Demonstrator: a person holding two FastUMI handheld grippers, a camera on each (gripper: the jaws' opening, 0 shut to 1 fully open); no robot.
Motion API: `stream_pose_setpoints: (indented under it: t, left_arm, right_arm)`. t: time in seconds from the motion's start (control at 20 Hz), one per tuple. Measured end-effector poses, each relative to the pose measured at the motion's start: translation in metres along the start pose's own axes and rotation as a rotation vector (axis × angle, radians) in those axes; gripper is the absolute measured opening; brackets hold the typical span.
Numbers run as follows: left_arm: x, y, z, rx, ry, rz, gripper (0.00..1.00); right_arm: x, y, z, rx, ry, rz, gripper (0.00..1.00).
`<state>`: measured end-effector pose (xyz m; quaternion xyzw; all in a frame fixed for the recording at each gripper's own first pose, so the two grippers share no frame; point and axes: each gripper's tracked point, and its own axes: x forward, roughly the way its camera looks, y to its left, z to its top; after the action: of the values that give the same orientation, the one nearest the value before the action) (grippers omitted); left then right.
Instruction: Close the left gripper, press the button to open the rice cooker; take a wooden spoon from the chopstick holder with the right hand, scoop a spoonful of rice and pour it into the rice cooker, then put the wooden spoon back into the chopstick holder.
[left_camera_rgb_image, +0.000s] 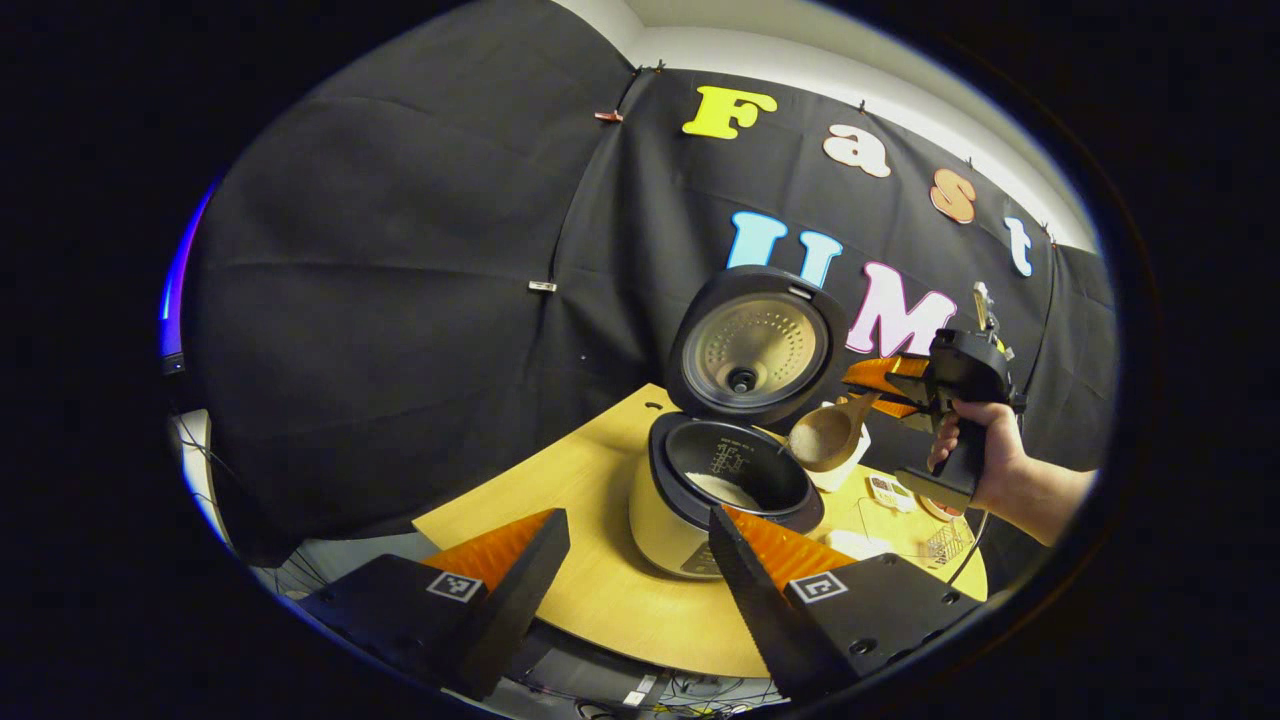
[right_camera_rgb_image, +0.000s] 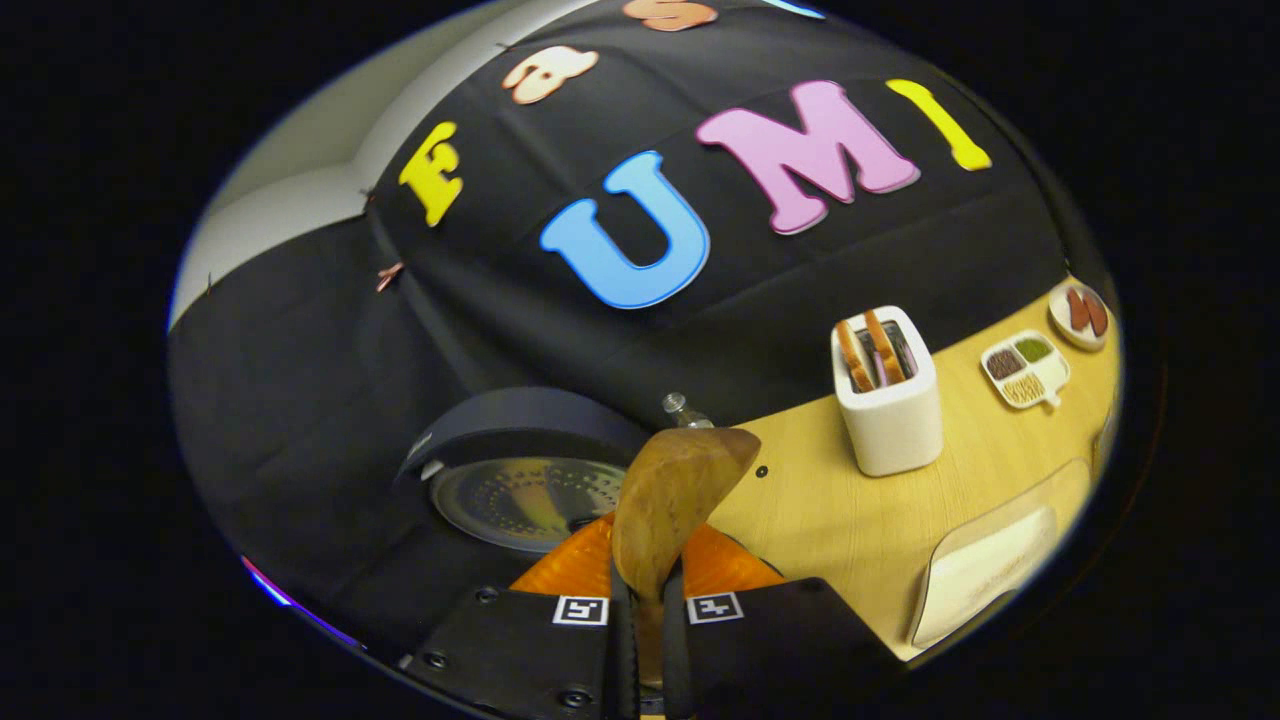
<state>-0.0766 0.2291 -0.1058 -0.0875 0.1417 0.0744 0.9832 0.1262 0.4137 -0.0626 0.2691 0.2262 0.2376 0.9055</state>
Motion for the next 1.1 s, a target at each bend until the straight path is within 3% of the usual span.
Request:
stream_pose_setpoints:
  t: [0.15, 0.5, 0.55, 0.8, 0.9, 1.1]
  left_arm:
    - [-0.002, 0.014, 0.000, -0.007, 0.003, 0.021, 0.95]
    - [-0.004, 0.035, -0.001, 0.005, -0.001, 0.073, 0.95]
    - [-0.004, 0.038, 0.001, 0.021, -0.007, 0.078, 0.92]
    - [-0.001, 0.045, 0.007, 0.038, -0.024, 0.089, 0.95]
    - [0.000, 0.046, 0.007, 0.026, -0.028, 0.091, 0.92]
    - [-0.003, 0.043, 0.004, 0.033, -0.031, 0.090, 0.95]
  right_arm:
    - [0.015, 0.014, -0.018, -0.163, 0.006, 0.037, 0.14]
    - [0.032, 0.030, -0.051, -0.413, 0.045, 0.087, 0.14]
    - [0.033, 0.031, -0.056, -0.460, 0.056, 0.096, 0.13]
    - [0.023, 0.048, -0.075, -0.715, 0.054, 0.170, 0.14]
    - [0.020, 0.057, -0.084, -0.767, 0.055, 0.205, 0.14]
    - [0.015, 0.063, -0.098, -0.815, 0.079, 0.231, 0.14]
